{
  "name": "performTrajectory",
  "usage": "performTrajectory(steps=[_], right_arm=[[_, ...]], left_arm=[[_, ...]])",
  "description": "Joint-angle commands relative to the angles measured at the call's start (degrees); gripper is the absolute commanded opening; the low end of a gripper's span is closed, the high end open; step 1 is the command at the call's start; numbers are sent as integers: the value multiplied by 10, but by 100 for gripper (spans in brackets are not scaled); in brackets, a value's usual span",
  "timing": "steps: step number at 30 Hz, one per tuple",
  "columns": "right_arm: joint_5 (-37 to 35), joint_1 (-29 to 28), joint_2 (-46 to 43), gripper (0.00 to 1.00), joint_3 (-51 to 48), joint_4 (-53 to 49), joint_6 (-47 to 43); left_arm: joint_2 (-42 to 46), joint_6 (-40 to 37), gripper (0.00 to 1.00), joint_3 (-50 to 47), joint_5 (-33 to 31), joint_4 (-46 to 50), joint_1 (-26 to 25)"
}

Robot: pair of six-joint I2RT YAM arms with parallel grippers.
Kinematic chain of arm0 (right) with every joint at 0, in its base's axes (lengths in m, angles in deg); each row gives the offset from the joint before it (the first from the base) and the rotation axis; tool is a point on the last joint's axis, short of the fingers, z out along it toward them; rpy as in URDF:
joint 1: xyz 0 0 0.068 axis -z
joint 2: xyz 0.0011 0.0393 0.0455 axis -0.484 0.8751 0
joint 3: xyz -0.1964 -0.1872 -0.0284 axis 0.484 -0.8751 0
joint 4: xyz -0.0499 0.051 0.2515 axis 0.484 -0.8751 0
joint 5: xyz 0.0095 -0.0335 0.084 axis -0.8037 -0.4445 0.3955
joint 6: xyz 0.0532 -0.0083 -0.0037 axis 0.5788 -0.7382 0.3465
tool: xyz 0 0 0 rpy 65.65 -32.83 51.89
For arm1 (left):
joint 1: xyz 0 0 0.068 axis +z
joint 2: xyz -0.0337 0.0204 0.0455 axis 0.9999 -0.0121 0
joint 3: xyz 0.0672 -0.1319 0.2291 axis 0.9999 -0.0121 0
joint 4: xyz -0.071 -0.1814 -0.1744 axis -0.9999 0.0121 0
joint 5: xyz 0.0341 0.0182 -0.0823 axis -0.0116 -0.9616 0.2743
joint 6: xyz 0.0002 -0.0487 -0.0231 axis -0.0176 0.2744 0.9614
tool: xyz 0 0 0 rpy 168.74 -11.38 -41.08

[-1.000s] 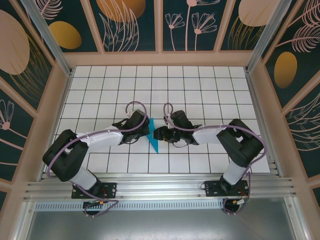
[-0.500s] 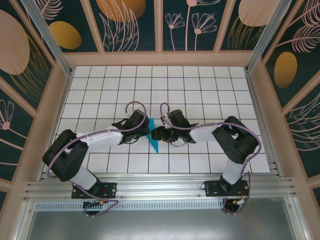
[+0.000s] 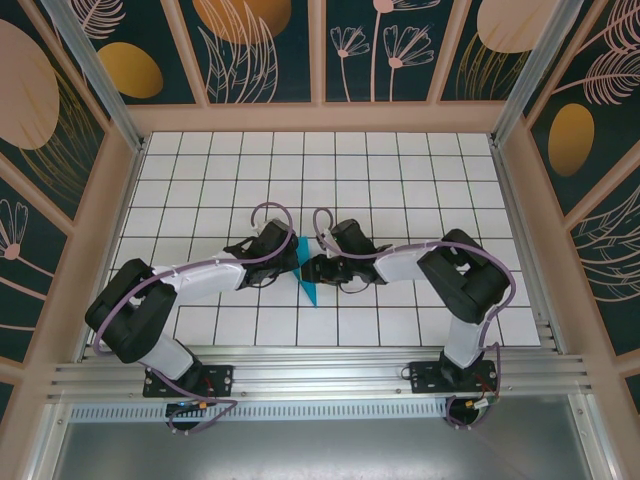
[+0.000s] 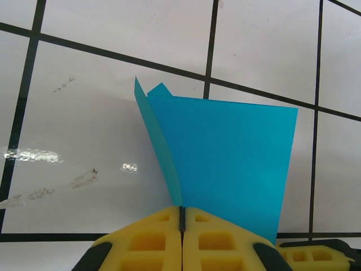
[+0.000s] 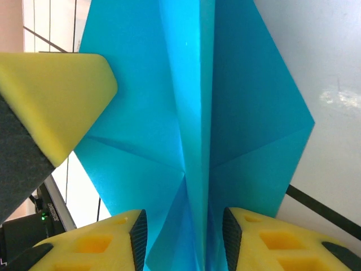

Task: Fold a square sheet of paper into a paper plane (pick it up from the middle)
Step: Turn over a paper plane at the center of the table, then move a paper plane to the center of the table.

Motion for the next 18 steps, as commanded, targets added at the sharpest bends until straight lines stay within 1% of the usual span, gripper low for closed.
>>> performTrajectory(steps=[1,7,11,13,14,15,16,18], right_arm=[[-14,-10,14,39,21,-24,-23],[-29,-14,10,28,23,-31,-30],[-46,-14,-1,14,31,-52,-37],[-59,-14,-15,9,37,-66,-40],[-76,-14,-26,7,41,-81,-43],[-98,-14,-36,6,47,-99,-46],[-126,-13,-47,5,54,-123,-49],[-192,-10,-64,5,73,-179,-56]], left_arm=[[6,-4,8,-3,0,-4,5],[7,-2,10,-3,2,-3,6],[17,1,16,1,13,-3,7],[28,4,20,5,26,-7,6],[38,7,23,7,30,-8,7],[47,9,27,10,31,-8,7],[64,13,33,11,25,-7,6],[111,24,41,-2,0,-22,7]])
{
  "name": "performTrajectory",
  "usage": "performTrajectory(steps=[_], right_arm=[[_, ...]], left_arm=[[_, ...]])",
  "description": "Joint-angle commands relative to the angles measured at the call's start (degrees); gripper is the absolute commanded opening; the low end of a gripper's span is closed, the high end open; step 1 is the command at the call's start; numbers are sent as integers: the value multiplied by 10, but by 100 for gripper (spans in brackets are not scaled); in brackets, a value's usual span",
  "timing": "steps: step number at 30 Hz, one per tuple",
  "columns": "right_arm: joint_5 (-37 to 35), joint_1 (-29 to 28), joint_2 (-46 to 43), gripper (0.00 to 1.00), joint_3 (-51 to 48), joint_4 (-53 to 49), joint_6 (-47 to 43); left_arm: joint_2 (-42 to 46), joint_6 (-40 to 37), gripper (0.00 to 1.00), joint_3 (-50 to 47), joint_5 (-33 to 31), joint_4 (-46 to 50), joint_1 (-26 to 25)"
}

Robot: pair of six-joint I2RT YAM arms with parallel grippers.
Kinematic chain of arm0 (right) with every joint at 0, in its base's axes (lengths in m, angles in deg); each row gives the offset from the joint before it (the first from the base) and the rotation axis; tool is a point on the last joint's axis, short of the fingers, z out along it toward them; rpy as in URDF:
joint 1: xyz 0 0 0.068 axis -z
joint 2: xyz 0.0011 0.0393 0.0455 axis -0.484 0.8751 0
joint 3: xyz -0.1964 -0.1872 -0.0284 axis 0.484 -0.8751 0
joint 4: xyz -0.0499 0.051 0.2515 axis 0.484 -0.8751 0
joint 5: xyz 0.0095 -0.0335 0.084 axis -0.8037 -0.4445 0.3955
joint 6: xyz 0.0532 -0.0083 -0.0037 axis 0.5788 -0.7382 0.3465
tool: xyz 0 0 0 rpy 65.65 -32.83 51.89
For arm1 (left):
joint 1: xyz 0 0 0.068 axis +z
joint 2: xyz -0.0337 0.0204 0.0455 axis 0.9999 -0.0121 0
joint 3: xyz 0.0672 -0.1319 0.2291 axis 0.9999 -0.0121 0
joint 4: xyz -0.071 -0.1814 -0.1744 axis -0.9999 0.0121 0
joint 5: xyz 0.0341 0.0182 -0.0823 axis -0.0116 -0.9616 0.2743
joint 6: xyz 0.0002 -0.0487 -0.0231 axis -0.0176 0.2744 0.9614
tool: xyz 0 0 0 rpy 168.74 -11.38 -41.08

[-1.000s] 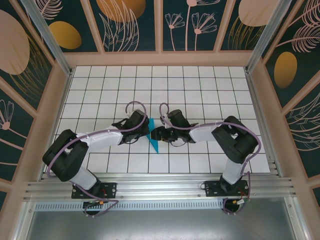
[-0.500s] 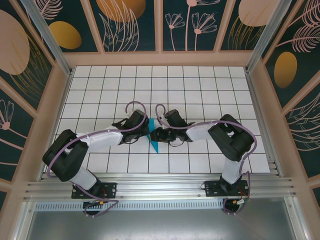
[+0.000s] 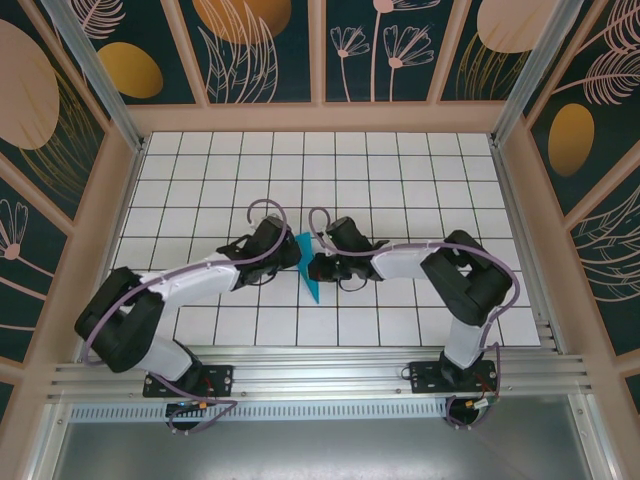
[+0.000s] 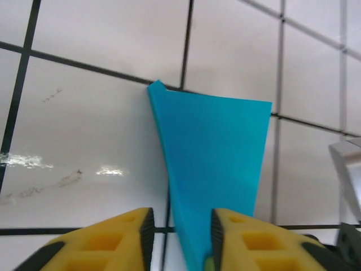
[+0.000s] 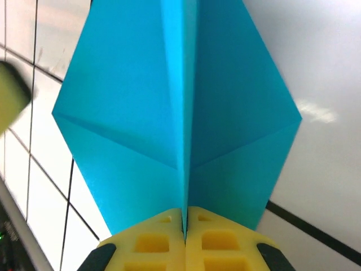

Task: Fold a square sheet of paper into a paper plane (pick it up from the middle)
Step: Move a paper plane to the center of the table.

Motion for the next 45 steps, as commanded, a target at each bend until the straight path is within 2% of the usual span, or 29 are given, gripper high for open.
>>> performTrajectory(steps=[1,2,6,10,20,34,45], right_arm=[[-140,3,-49,4,48,-113,-20],[-175,6,-50,4,60,-144,-17],[-302,23,-27,4,126,-266,-9],[-334,31,30,5,201,-339,-16],[-297,30,114,11,268,-360,-18],[-294,29,139,22,241,-346,-9],[-273,29,160,22,222,-327,0]], left_arm=[[83,16,46,-11,-34,-27,3],[103,18,50,-18,-50,-27,3],[156,22,53,-41,-111,6,10],[175,35,55,-66,-134,25,14],[196,36,56,-87,-141,28,18],[177,32,59,-85,-128,21,20],[155,31,60,-81,-111,13,20]])
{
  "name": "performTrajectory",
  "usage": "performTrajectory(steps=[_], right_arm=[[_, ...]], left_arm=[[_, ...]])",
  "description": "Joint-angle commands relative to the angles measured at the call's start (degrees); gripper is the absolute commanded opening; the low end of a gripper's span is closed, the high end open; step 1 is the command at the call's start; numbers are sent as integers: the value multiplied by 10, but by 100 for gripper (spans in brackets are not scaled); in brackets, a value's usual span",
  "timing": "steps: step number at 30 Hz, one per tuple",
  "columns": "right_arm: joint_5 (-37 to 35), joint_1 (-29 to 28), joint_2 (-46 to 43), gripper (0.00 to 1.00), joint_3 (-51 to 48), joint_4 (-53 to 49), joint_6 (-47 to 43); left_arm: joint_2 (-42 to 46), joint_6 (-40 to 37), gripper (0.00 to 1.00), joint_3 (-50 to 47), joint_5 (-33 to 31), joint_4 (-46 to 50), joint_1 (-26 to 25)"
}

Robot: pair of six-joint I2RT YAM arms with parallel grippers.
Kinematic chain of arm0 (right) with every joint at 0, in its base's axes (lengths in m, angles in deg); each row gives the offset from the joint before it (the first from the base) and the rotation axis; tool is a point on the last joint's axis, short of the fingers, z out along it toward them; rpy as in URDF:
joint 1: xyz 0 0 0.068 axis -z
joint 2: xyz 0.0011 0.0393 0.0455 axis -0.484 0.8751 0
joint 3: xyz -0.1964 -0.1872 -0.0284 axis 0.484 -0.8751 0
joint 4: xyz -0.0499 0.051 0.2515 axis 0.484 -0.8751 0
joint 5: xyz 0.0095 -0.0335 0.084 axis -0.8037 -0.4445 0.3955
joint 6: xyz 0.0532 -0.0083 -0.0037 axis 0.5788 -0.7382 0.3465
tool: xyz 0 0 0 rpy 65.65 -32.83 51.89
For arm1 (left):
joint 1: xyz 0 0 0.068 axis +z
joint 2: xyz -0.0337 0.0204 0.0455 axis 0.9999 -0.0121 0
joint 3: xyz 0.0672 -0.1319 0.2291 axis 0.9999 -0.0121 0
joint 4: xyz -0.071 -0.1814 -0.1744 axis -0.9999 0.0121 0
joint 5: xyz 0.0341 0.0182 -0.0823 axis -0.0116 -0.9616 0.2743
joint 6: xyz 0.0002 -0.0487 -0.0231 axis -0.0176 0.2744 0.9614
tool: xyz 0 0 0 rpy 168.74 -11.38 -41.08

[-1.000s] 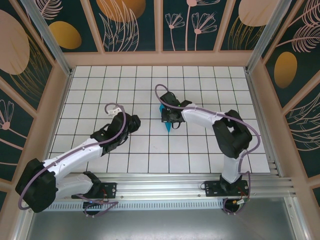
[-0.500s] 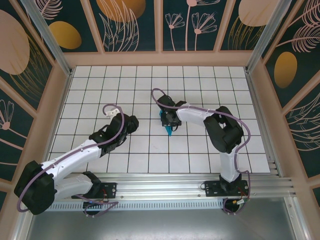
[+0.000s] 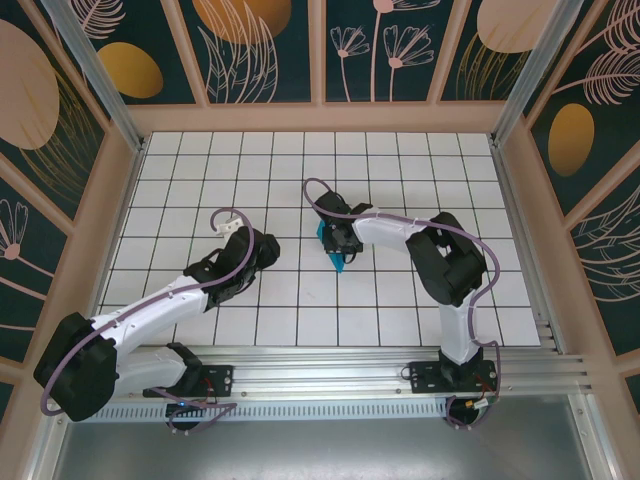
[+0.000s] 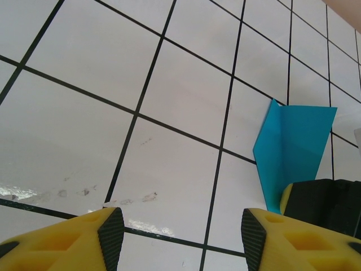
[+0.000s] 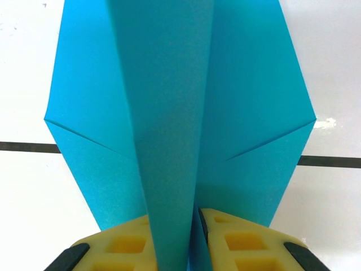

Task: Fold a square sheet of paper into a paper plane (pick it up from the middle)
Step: Move a paper plane to the center of the table, then reset both arms

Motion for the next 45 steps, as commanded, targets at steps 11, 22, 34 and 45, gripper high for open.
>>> performTrajectory(steps=[11,22,34,45], right_arm=[[20,0,40,24,-24,0,33],[-25,-5,-54,38,28,-27,13],[-154,-8,-243,55,5,-22,-5],[-341,116,-472,91,-257,128,-34]], left_arm=[[-8,-6,61,13,1,-7,4],[3,-14,61,20,-28,5,4],[29,-33,65,31,-81,27,4],[112,-67,70,-16,-186,20,4]])
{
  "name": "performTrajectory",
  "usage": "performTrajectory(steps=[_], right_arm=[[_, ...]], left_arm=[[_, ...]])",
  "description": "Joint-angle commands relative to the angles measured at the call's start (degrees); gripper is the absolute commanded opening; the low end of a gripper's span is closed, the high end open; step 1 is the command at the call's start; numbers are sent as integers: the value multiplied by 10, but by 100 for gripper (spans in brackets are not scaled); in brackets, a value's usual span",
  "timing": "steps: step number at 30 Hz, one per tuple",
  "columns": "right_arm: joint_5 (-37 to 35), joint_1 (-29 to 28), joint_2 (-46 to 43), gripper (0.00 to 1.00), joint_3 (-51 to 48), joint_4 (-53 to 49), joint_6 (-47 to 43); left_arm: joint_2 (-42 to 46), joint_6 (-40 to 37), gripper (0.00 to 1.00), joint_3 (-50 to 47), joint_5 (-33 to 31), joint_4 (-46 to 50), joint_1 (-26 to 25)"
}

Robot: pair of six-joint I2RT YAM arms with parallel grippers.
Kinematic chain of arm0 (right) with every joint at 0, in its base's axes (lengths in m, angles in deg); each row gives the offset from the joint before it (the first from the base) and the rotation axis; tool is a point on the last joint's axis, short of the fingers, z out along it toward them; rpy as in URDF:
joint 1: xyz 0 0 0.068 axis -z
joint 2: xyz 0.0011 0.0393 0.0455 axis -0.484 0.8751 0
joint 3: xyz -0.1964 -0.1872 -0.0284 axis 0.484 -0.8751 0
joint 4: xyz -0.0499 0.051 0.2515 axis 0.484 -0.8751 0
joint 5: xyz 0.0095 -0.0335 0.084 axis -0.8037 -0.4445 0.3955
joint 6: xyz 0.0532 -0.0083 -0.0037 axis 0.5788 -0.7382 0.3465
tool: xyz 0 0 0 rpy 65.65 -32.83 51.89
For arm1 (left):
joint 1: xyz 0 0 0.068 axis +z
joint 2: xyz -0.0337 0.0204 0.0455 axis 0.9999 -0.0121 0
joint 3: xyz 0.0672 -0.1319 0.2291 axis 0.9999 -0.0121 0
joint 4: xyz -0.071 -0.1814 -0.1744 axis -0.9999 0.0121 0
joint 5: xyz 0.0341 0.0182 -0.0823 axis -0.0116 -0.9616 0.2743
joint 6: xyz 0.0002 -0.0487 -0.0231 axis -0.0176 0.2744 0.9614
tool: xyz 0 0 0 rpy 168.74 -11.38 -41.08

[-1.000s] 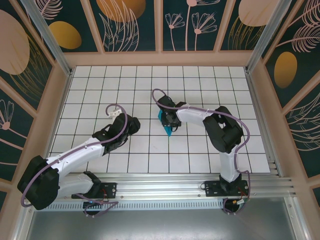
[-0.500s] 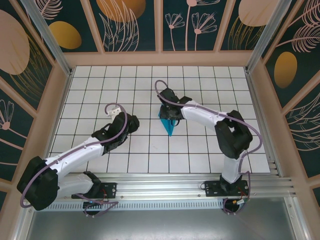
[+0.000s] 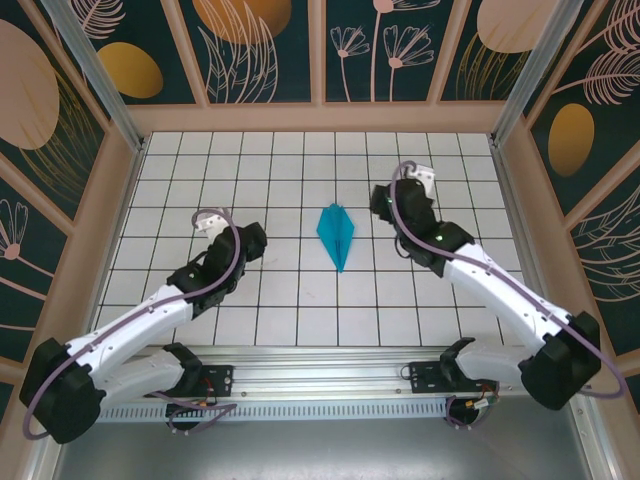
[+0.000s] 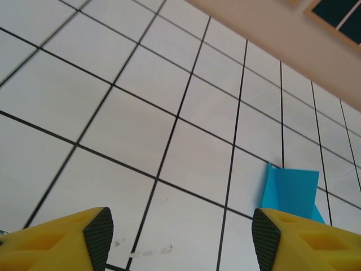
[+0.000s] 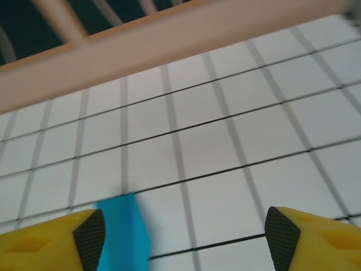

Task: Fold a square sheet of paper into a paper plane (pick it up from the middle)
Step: Reset both arms

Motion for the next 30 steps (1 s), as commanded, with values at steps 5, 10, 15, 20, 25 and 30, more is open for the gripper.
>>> performTrajectory(steps=[5,10,15,20,25,30], right_arm=[[-67,180,2,99,-163,131,-74],[-19,232,28,99,-262,322,-173],[84,269,87,99,-356,568,-242],[195,291,142,96,-359,691,-271],[260,298,139,92,-362,696,-290],[310,310,126,92,-382,724,-308]], left_arm=[[34,-78,81,-32,-139,2,7],[35,-115,98,-49,-176,-15,57],[13,-155,98,-55,-203,-45,111],[-21,-247,98,-64,-209,-128,161],[-50,-291,99,-107,-191,-261,217],[-89,-355,98,-126,-165,-370,254]])
